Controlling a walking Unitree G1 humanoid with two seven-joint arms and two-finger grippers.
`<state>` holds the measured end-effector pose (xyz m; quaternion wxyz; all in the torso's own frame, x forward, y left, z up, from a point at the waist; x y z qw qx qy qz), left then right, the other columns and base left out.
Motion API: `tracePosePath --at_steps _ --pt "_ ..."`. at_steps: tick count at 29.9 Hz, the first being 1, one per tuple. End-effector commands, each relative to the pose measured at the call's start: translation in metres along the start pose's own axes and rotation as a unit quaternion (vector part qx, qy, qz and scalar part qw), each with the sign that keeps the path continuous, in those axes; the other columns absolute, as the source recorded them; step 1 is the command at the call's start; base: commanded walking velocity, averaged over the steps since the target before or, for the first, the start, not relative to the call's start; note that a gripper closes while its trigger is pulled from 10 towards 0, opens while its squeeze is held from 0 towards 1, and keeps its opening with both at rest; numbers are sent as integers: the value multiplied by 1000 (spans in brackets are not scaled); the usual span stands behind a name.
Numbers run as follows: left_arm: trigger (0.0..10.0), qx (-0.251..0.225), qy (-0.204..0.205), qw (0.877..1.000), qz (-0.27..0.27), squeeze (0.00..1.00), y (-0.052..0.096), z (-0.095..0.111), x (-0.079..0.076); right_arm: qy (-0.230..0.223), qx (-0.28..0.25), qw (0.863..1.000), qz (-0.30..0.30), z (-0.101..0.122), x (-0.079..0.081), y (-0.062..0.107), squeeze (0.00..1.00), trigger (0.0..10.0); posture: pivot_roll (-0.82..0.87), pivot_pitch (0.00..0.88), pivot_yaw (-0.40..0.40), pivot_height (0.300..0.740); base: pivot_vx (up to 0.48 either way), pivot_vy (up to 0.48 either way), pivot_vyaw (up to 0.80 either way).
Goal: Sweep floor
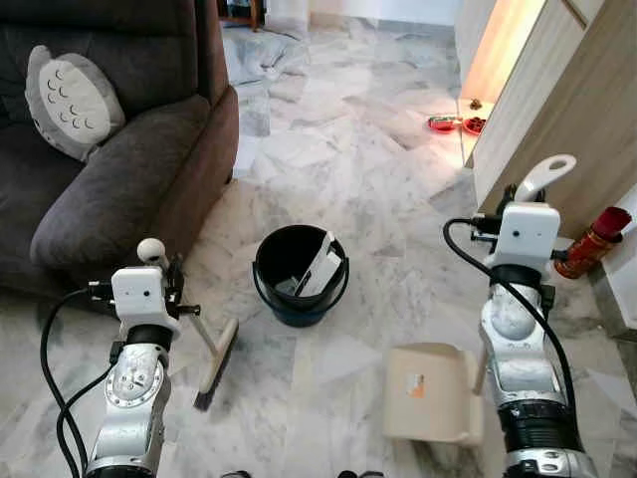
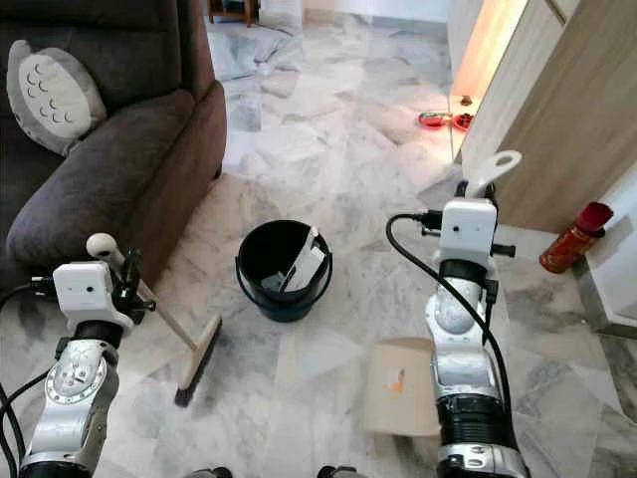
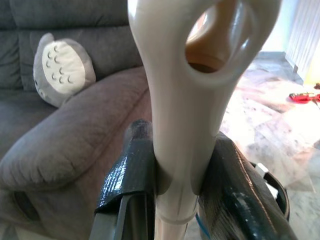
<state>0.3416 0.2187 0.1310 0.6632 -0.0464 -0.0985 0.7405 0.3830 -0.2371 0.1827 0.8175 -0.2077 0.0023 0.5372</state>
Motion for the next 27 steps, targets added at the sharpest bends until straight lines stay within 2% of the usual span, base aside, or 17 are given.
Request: tracePosePath --at_steps 1,3,4,5,6,8,10,14,16,27 --pt "10000 -2 8 1000 -5 0 2 2 -1 -43 -10 999 -11 6 -5 -5 0 10000 92 126 -46 740 0 0 0" --pt "10000 0 10 1000 -3 0 3 1 -1 -62 0 998 -18 2 -7 -5 0 10000 92 126 -46 740 0 0 0" --pt "10000 3 14 1000 3 0 5 0 0 -95 19 995 -7 -5 -3 -5 0 10000 90 120 -46 740 0 0 0" --pt "10000 3 14 1000 3 0 5 0 0 -95 19 995 -7 -5 -3 -5 0 10000 90 120 -46 740 0 0 0" --pt "10000 6 23 1000 14 0 6 -2 3 -133 38 990 8 -13 3 -4 0 10000 91 116 -47 740 0 0 0" --pt "10000 5 25 1000 18 0 6 -2 3 -145 48 988 23 -17 9 -3 0 10000 93 113 -48 740 0 0 0" --pt "10000 -2 28 999 21 0 4 0 1 -183 57 980 52 -22 19 0 0 10000 99 106 -50 740 0 0 0" --pt "10000 -4 32 999 17 0 3 2 -5 -199 55 976 73 -21 26 1 0 10000 99 101 -50 740 0 0 0" --pt "10000 -2 34 999 5 0 4 0 -14 -216 63 968 111 -24 40 2 0 10000 92 84 -49 740 0 0 0" --pt "10000 -1 34 999 5 0 4 -1 -16 -236 61 959 142 -22 52 2 0 10000 100 93 -57 740 0 0 0"
Point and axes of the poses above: a point about 5 cm out from each wrist's last joint towards the gripper, its own y axis pointing back from the gripper into the wrist, its own z axis along the axis of the wrist's last joint, x = y × z, the point moved 6 cm from there along -y, pointing out of the wrist towards the gripper, and after that the axes turned 1 degree about y, right-handed, at the moved point
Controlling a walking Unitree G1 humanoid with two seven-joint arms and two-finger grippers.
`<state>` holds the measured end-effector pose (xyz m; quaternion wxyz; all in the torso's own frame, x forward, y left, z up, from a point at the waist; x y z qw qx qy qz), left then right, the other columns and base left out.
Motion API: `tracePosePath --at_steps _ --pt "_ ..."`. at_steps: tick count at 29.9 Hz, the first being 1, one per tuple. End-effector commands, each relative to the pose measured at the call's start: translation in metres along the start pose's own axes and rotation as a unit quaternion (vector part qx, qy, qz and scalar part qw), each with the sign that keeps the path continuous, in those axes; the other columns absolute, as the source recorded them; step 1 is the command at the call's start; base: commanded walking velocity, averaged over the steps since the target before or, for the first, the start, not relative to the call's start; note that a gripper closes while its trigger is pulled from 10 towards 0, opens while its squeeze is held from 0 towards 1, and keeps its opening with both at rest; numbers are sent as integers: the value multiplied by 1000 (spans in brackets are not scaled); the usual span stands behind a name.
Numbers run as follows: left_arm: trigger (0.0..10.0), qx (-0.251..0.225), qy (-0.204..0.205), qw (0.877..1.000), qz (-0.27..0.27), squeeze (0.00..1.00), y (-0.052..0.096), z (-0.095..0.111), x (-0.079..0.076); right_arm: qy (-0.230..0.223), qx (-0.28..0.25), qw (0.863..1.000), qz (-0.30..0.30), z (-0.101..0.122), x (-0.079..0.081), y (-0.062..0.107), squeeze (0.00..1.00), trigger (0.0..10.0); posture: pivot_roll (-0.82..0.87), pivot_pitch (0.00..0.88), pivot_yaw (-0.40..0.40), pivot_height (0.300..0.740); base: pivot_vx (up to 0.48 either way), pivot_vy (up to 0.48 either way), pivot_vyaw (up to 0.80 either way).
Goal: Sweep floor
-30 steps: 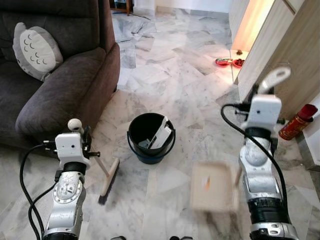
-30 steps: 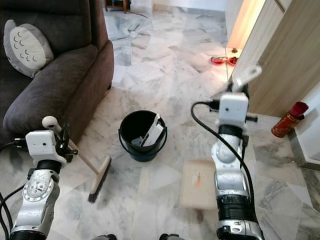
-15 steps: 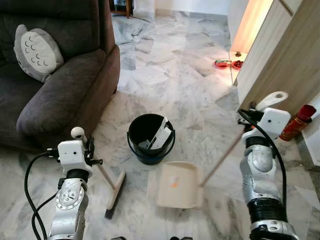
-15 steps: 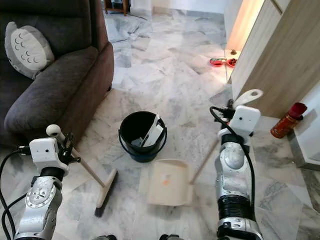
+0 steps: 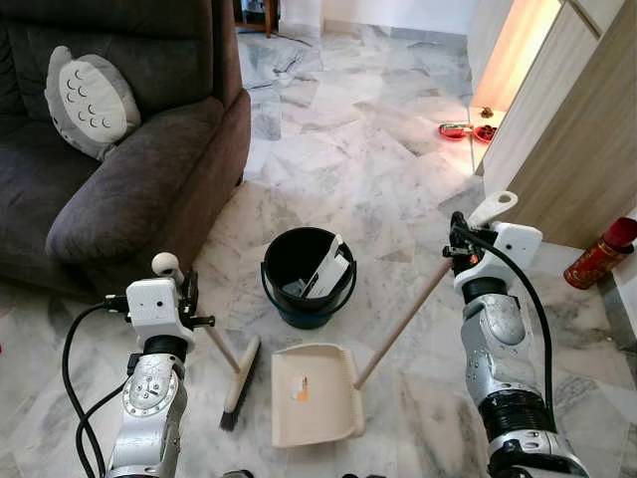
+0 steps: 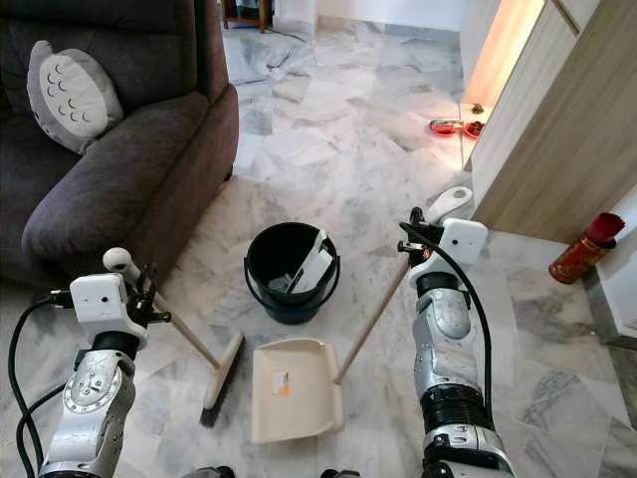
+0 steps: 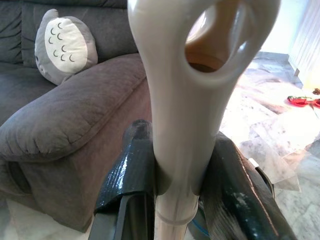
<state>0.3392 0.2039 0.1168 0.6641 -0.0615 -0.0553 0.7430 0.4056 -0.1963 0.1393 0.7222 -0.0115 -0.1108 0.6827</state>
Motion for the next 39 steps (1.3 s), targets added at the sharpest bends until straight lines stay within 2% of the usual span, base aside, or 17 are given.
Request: tracePosePath --at_steps 1,9,20,23,36,39 --pt "10000 -24 -5 1000 1 0 -3 11 -2 -6 -21 1000 2 12 0 -5 0 10000 99 101 -58 740 0 0 0" --pt "10000 -27 -3 1000 7 0 -6 13 -1 -16 -28 999 -2 14 2 -8 0 10000 84 127 -47 740 0 0 0" --pt "10000 -31 -12 999 12 0 -9 17 3 -11 -11 1000 -10 5 1 -6 0 10000 94 144 -33 740 0 0 0" --pt "10000 -31 -11 999 11 0 -8 17 3 -22 -7 1000 -9 4 1 -6 0 10000 95 147 -32 740 0 0 -800" --pt "10000 -29 -16 999 8 0 -6 16 0 -9 -9 1000 -16 6 -2 -8 0 10000 93 158 -33 740 0 0 -800" --pt "10000 -29 -20 999 8 0 -6 15 -1 -2 -10 1000 -17 7 -3 -8 0 10000 91 157 -34 740 0 -331 -800"
Point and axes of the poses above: a point about 5 cm out from each wrist's last joint towards the gripper, its own y axis pointing back from the gripper into the wrist, its own z axis along the axis of the wrist's last joint, x = y × z, the point moved 6 cm from there along -y, pointing out of the wrist towards the gripper, and after that the axes turned 1 degree about y, right-handed, at the moved point
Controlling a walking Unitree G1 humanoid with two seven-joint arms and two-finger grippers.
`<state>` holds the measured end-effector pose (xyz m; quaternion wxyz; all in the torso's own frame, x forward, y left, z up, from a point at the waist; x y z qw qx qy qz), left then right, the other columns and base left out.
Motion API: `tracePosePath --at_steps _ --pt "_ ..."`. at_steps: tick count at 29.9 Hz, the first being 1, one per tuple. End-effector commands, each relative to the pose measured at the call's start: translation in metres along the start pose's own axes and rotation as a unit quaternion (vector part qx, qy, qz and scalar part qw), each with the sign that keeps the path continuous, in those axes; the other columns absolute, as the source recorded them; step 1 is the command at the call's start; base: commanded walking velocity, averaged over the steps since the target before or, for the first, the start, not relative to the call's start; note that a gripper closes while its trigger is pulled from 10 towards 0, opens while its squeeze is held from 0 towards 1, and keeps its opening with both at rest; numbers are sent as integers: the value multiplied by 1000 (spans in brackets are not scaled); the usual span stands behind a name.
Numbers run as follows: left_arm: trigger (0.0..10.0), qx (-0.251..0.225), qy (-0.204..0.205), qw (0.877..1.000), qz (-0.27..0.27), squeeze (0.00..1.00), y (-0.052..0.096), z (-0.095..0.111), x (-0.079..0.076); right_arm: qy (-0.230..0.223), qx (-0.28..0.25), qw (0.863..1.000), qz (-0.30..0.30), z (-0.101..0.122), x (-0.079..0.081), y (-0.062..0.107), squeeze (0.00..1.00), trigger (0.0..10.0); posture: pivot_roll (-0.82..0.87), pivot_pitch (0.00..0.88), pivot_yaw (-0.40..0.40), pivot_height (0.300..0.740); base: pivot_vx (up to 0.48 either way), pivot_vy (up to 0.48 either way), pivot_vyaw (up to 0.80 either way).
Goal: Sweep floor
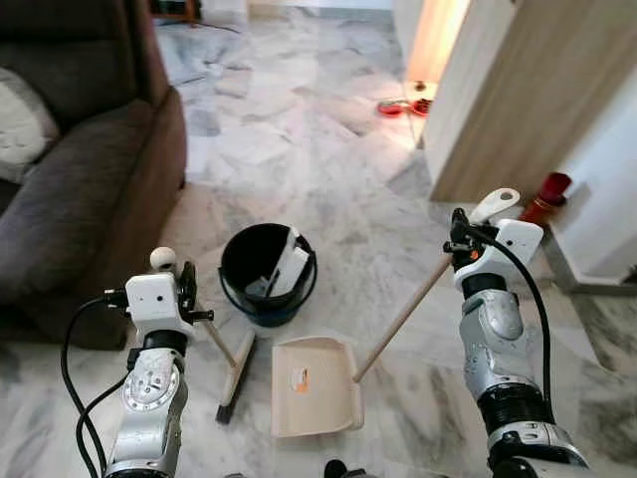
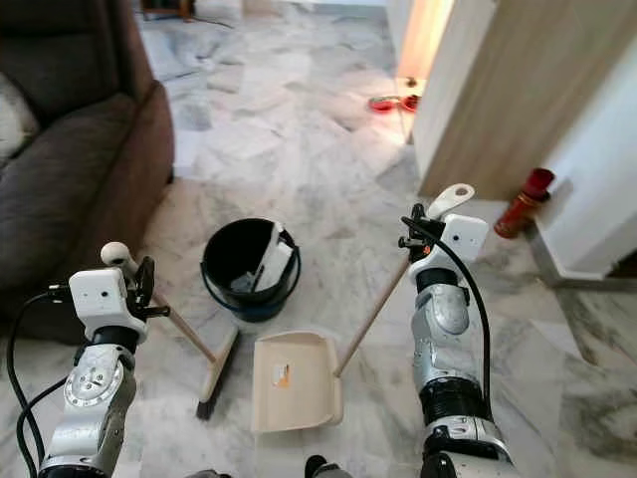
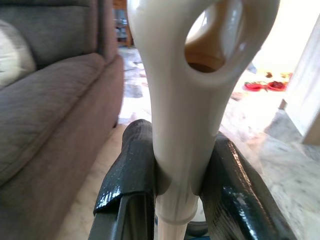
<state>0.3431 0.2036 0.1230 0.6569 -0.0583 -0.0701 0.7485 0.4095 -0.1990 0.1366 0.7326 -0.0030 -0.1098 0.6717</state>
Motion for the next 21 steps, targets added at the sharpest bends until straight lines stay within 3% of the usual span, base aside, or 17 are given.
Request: tracePosePath --at_steps 1,9,14,21 --pt "10000 -21 -3 1000 1 0 -1 10 0 3 -16 1000 -2 10 0 -4 0 10000 91 157 -34 740 0 -405 -800" --pt "10000 -21 -5 1000 0 0 -3 11 -2 5 -14 1000 -2 9 0 -5 0 10000 92 154 -35 740 0 -51 -800" --pt "10000 -23 -7 1000 -6 0 -4 11 -5 9 -12 1000 1 8 1 -5 0 10000 90 141 -36 740 0 -457 -800" --pt "10000 -27 -10 1000 -10 0 -4 12 -8 14 -11 1000 1 8 -1 -5 0 10000 88 125 -43 740 0 0 -800"
Point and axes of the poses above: a point about 5 cm out from each wrist's last joint towards the gripper, its own y axis pointing back from the gripper into the wrist, its own z axis along the axis of the wrist's last joint, x = y × z, the point moved 6 cm from there along -y, pointing out of the wrist towards the gripper, and after that the axes turned 1 degree about y, right-handed, at the moved point
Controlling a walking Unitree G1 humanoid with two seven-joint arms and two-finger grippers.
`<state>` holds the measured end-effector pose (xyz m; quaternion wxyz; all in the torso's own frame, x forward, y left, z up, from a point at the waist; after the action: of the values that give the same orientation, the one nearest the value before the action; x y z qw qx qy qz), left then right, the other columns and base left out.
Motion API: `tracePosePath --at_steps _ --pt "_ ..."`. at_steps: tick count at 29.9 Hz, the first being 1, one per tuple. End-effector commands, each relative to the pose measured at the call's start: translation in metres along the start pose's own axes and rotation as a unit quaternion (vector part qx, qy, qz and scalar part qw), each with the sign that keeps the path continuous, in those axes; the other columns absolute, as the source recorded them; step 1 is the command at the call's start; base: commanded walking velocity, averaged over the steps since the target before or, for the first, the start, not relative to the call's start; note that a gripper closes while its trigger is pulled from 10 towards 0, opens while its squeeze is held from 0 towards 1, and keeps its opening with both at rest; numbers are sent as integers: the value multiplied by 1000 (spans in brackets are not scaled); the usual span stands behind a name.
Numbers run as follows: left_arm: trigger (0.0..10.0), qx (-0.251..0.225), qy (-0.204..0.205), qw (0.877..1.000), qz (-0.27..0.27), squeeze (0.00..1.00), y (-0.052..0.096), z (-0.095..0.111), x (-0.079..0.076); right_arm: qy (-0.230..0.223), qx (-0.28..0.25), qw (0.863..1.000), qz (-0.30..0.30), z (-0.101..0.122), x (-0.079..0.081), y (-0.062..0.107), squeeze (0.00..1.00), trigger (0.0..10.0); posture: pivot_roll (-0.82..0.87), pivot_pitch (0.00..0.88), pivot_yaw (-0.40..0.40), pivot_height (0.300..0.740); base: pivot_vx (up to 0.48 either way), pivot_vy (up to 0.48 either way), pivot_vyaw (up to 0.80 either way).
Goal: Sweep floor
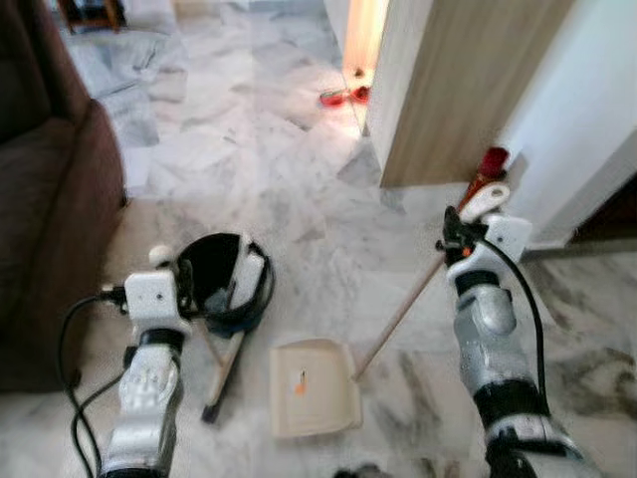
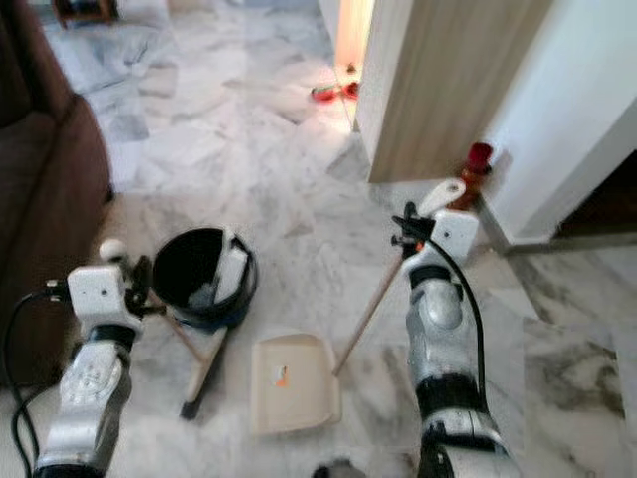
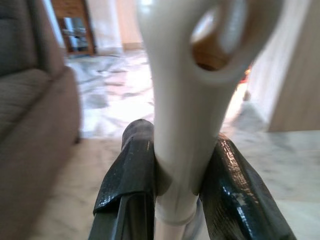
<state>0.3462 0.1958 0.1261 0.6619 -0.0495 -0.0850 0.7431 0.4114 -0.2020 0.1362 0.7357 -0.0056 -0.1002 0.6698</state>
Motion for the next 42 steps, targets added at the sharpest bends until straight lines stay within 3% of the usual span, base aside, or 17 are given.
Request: tracePosePath --at_steps 1,28,42 --pt "10000 -21 6 1000 -1 0 -1 9 1 5 -15 1000 4 8 2 -3 0 10000 88 125 -43 740 0 0 -800" --pt "10000 -26 -7 1000 2 0 -8 12 7 19 -15 1000 8 8 8 -3 0 10000 74 147 -31 740 0 0 -800" --pt "10000 -26 -18 999 3 0 -8 12 8 22 -14 1000 8 8 9 -4 0 10000 73 146 -31 740 0 -233 -800"
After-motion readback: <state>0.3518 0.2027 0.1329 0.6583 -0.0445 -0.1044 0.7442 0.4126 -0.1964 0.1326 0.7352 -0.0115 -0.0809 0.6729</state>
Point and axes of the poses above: a point about 5 cm out from each wrist's last joint towards the gripper, its own y axis pointing back from the gripper into the wrist, its own z axis along the axis of the wrist's last joint, x = y × z, the point moved 6 cm from there along -y, pointing out of the wrist towards the gripper, and after that the axes turned 1 degree about y, right-handed, at the moved point
